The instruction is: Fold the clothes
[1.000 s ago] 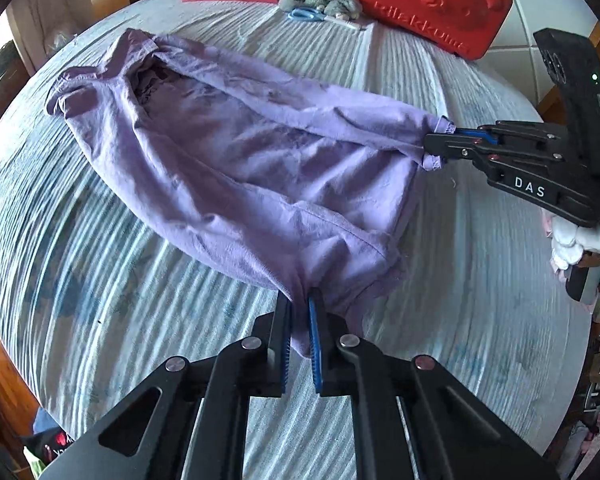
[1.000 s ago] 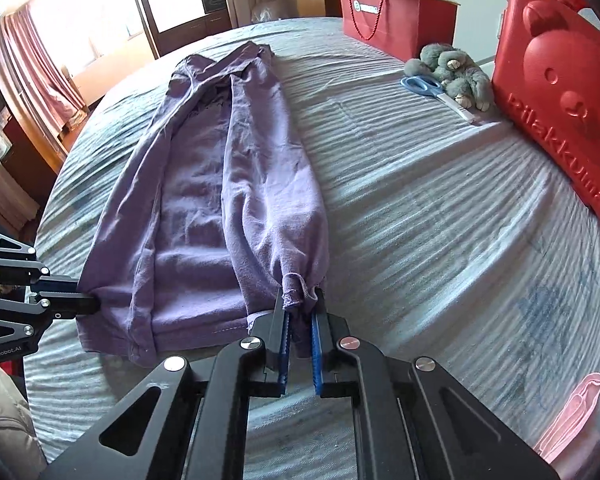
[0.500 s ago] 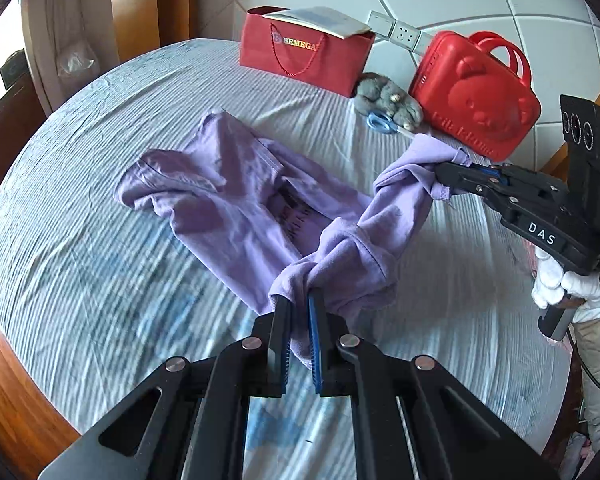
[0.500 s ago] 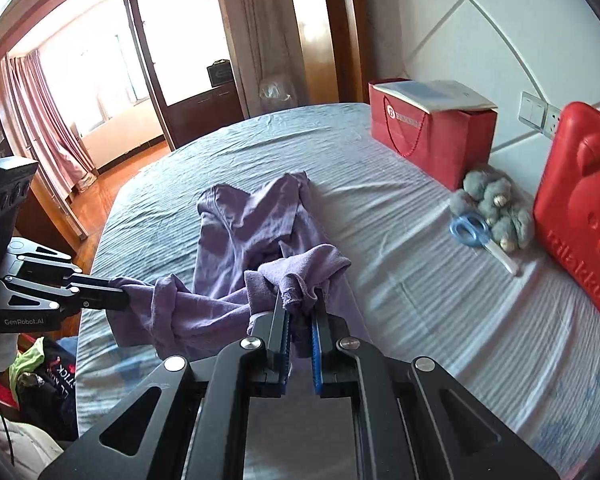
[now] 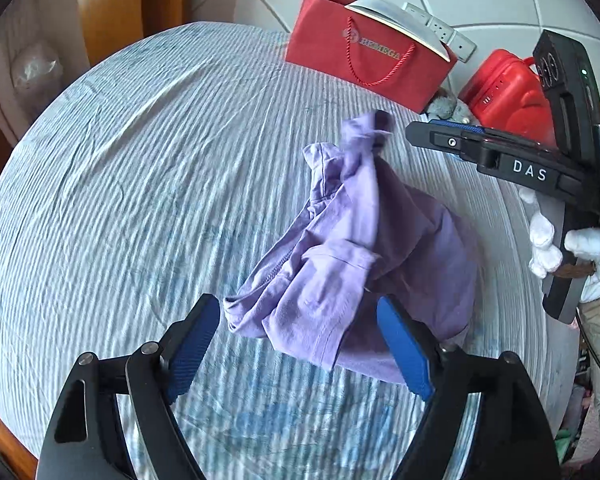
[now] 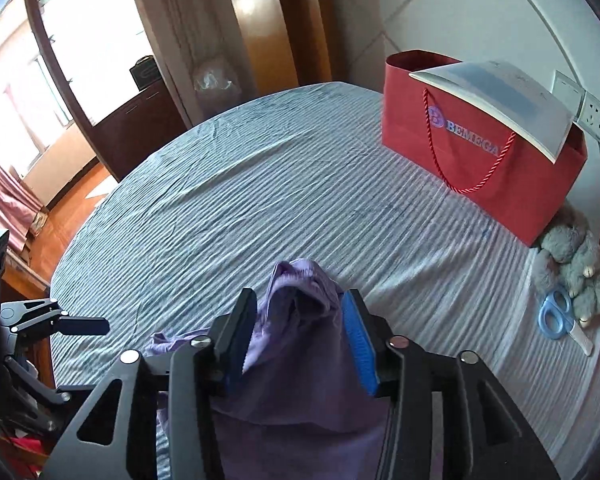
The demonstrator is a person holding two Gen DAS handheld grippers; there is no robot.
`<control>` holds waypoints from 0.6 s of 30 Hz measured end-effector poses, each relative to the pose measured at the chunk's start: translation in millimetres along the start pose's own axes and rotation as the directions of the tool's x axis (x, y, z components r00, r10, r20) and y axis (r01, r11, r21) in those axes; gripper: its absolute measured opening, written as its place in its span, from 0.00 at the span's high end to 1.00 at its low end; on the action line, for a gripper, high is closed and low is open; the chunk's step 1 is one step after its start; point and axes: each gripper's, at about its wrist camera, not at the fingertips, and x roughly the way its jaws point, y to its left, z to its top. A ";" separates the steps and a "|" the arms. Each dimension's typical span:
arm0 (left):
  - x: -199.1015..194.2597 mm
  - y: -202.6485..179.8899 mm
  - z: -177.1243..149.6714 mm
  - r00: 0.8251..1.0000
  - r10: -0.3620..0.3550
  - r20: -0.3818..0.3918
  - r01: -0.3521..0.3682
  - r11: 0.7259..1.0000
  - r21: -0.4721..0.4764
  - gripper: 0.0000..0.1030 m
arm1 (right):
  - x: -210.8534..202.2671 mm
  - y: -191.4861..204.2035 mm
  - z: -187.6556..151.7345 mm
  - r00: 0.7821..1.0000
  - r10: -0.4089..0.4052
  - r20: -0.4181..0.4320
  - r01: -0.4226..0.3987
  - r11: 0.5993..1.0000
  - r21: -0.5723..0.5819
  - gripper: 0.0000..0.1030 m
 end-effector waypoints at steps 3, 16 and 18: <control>-7.7 -13.9 0.3 0.999 0.016 0.049 -0.021 0.993 0.113 0.21 | -24.9 -6.9 -22.8 0.999 -0.047 0.008 0.046 0.997 0.065 0.54; 27.9 -22.4 -3.7 0.994 0.102 0.039 -0.109 0.968 0.227 0.21 | -72.5 7.1 -187.9 0.994 -0.069 -0.087 0.101 0.896 0.433 0.54; 34.9 -14.2 -0.1 0.996 0.084 0.022 -0.087 0.965 0.246 0.21 | -67.3 16.4 -194.5 0.992 -0.088 -0.092 0.122 0.869 0.480 0.54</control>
